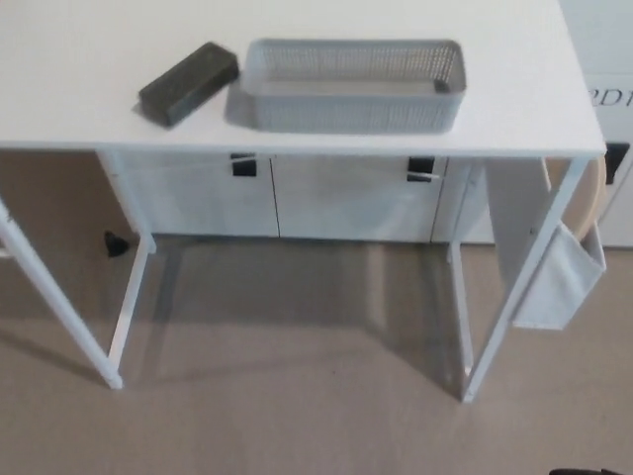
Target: The robot walks towards a desk on which an eraser is kept on the left hand side and a container is kept on the right hand side. The robot picks up the eraser using its left hand and places it in the container.
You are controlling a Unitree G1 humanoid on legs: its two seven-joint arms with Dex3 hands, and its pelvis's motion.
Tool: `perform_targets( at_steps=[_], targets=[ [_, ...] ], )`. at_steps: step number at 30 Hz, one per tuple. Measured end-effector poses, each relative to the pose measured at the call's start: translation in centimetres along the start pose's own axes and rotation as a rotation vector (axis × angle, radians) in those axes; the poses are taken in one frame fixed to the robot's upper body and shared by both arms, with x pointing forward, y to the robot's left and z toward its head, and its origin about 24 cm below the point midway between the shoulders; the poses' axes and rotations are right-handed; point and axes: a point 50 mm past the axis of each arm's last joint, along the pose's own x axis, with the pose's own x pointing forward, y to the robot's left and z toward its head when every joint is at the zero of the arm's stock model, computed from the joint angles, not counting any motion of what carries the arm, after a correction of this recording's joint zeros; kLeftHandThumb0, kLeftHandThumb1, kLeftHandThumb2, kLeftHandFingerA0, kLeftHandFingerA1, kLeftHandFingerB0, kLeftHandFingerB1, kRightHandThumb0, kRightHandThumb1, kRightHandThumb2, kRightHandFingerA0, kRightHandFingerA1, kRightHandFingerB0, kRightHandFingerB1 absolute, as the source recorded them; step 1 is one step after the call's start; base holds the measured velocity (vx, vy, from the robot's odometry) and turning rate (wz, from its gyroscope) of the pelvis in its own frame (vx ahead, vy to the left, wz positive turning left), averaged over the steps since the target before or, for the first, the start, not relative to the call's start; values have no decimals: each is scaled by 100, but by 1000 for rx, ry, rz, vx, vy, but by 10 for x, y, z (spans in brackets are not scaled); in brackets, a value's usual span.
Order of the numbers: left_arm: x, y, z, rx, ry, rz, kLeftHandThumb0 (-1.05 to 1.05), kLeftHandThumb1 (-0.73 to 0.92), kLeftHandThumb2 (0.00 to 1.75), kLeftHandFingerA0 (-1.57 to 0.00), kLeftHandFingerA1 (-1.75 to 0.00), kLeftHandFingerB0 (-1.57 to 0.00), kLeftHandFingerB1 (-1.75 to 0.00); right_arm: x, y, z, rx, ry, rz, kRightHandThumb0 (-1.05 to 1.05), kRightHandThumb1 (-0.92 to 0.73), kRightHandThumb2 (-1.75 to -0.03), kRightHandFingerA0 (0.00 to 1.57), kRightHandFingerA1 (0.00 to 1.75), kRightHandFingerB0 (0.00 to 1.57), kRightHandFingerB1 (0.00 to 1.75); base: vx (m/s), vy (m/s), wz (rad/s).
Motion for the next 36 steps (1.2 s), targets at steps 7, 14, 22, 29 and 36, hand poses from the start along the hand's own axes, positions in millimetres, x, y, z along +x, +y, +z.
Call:
perform_targets(
  at_steps=[7,14,22,29,36],
  targets=[
    [2,-2,1,-62,-7,39,-44,62,59,-35,-39,-23,-31,1,-3,4,-17,-10,-16,-41,-54,-55,76,57,59,50,296,-320,23],
    [1,-1,-2,-77,5,52,-40,63,59,-36,-38,-26,-31,1,-2,1,-25,-2,-16,-36,-53,-55,76,58,59,50,254,4,-10],
    [3,4,3,-89,-11,72,-42,61,58,-38,-39,-27,-31,4,2,6,-32,-17,-7,-37,-57,-55,77,55,60,49,274,158,0],
    [2,4,1,-94,-4,74,-41,61,59,-34,-39,-26,-31,4,3,4,-47,-4,-7,-40,-55,-56,75,55,61,50,179,32,7],
    [0,2,-3,-101,7,65,-42,61,59,-38,-40,-30,-32,5,2,5,-74,8,-16,-38,-55,-55,75,57,59,51,143,-134,6]
  ],
)
